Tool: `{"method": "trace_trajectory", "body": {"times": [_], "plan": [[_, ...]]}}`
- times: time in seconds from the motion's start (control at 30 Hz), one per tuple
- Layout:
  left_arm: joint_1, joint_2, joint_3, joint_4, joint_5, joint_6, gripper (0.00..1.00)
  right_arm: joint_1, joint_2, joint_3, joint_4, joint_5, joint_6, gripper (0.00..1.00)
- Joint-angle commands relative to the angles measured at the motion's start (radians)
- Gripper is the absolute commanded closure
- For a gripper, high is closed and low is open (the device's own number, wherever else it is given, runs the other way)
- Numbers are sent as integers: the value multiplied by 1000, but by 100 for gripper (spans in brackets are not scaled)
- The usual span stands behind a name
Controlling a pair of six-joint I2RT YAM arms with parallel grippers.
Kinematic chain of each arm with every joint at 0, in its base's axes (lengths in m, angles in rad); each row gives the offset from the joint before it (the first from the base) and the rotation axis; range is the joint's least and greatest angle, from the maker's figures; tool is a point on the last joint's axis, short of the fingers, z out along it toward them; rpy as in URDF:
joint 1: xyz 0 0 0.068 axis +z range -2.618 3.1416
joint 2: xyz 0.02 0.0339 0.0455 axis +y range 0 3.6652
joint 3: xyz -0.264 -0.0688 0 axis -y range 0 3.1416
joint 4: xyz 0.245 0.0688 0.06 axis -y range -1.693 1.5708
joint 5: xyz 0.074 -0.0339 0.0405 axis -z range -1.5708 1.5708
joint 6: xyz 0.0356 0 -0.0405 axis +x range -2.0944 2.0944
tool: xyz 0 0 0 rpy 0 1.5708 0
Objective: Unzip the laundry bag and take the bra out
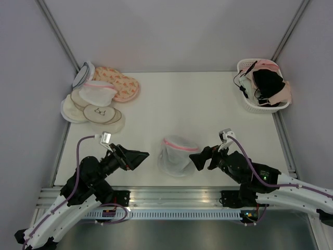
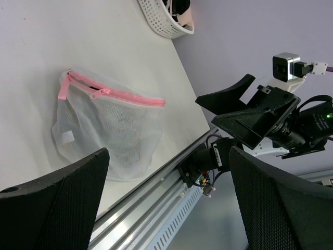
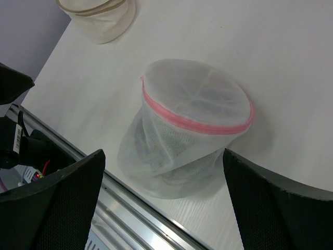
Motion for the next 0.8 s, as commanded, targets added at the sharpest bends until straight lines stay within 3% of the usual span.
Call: {"method": "trace_trajectory", "body": {"times": [0.0, 0.17, 0.33, 0.47, 0.6, 0.77], "plan": [[-4, -7, 22, -12, -23, 33, 0, 2, 23, -1, 16, 17, 24, 2], [-4, 32, 30, -38, -36, 2, 0, 2, 104, 2, 98, -2, 53, 2], [-3, 50, 19, -49, -62, -36, 0, 3, 328, 57, 186, 6, 119, 2], [-4, 40, -3, -72, -53, -54, 0, 8, 525, 135, 79, 118, 328, 2], [-4, 1, -9, -99, -65, -59, 0, 103, 645, 193, 36, 252, 497, 2], [-4, -49, -12, -138, -82, -64, 0, 184, 829, 282, -143, 293, 665, 2]]}}
